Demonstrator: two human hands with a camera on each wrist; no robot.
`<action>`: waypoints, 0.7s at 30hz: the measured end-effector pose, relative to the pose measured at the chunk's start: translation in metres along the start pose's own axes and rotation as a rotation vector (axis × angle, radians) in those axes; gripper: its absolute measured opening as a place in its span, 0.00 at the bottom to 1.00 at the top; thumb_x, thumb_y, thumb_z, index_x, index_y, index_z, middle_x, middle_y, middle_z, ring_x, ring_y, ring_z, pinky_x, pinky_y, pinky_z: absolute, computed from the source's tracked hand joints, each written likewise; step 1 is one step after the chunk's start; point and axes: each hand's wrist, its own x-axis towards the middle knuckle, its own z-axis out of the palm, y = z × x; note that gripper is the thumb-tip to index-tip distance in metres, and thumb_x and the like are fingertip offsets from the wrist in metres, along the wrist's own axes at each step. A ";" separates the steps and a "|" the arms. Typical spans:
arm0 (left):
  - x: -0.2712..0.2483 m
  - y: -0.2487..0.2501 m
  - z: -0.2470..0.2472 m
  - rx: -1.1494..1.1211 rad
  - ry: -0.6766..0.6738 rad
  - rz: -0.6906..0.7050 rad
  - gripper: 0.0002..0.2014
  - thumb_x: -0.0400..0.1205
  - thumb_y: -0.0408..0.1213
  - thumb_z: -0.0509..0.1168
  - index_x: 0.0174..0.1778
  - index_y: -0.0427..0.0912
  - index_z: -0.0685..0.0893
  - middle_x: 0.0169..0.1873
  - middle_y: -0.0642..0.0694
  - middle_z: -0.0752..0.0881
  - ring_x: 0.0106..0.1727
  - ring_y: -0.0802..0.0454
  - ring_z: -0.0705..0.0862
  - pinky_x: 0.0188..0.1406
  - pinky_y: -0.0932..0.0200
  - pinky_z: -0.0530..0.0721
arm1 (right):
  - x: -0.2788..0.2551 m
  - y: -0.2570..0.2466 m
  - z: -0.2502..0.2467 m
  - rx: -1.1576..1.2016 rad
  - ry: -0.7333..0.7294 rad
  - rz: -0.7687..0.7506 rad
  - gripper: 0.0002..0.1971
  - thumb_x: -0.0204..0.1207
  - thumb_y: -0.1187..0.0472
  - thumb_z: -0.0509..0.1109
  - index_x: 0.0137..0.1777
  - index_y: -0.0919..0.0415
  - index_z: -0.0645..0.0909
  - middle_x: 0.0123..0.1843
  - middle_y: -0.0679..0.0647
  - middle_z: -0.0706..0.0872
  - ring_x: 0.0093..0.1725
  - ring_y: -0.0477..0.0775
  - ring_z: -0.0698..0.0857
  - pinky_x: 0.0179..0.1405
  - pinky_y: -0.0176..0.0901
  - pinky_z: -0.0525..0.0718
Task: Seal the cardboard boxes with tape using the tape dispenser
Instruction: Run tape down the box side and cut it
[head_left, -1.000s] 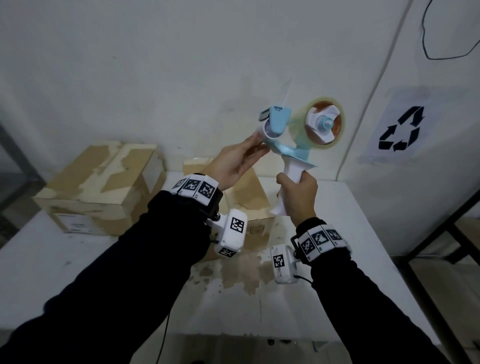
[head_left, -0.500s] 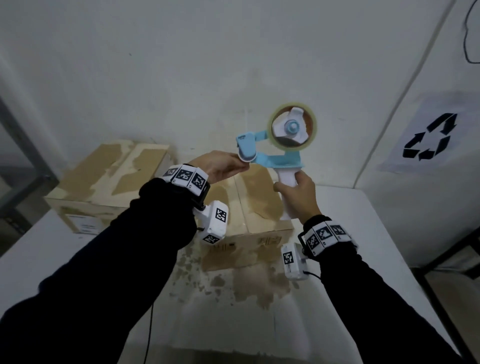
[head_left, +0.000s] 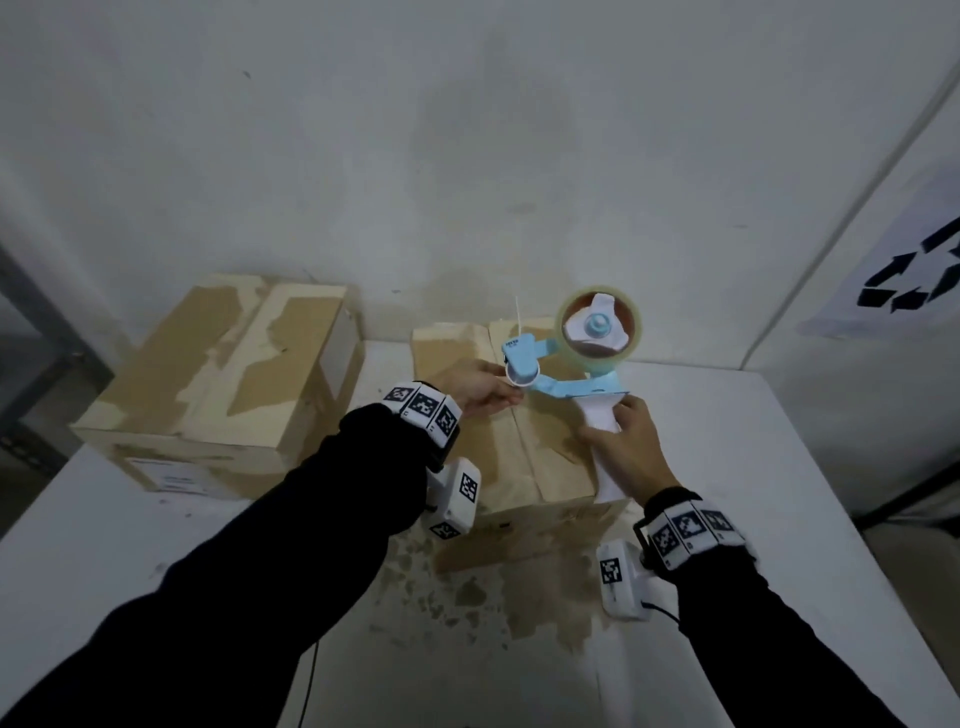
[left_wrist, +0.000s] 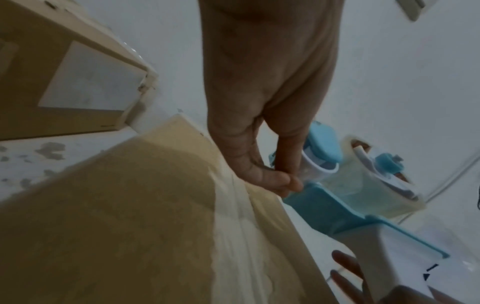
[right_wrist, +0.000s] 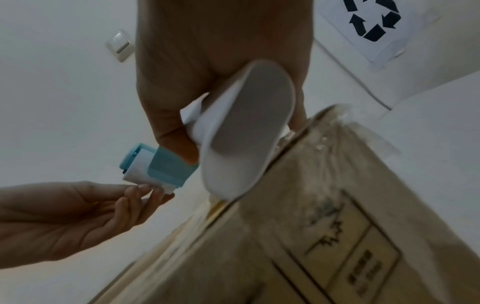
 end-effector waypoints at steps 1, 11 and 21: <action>0.003 0.003 -0.002 -0.011 -0.004 0.009 0.19 0.79 0.19 0.63 0.66 0.30 0.76 0.18 0.50 0.86 0.20 0.63 0.84 0.24 0.74 0.83 | 0.003 -0.002 0.002 0.013 0.021 -0.003 0.35 0.61 0.62 0.76 0.69 0.70 0.72 0.51 0.42 0.76 0.47 0.38 0.79 0.35 0.20 0.77; 0.035 0.060 -0.050 -0.185 0.071 0.019 0.03 0.80 0.24 0.64 0.41 0.32 0.81 0.20 0.46 0.87 0.21 0.61 0.86 0.22 0.72 0.83 | 0.065 -0.070 0.021 -0.024 -0.080 -0.142 0.13 0.66 0.73 0.74 0.49 0.64 0.81 0.39 0.59 0.85 0.26 0.52 0.84 0.27 0.45 0.84; 0.068 0.068 -0.090 0.535 0.394 0.243 0.05 0.70 0.23 0.71 0.28 0.33 0.85 0.26 0.39 0.84 0.28 0.49 0.83 0.40 0.55 0.84 | 0.122 -0.096 0.034 -0.266 -0.268 -0.225 0.10 0.68 0.71 0.73 0.46 0.61 0.78 0.26 0.55 0.81 0.15 0.43 0.77 0.18 0.41 0.77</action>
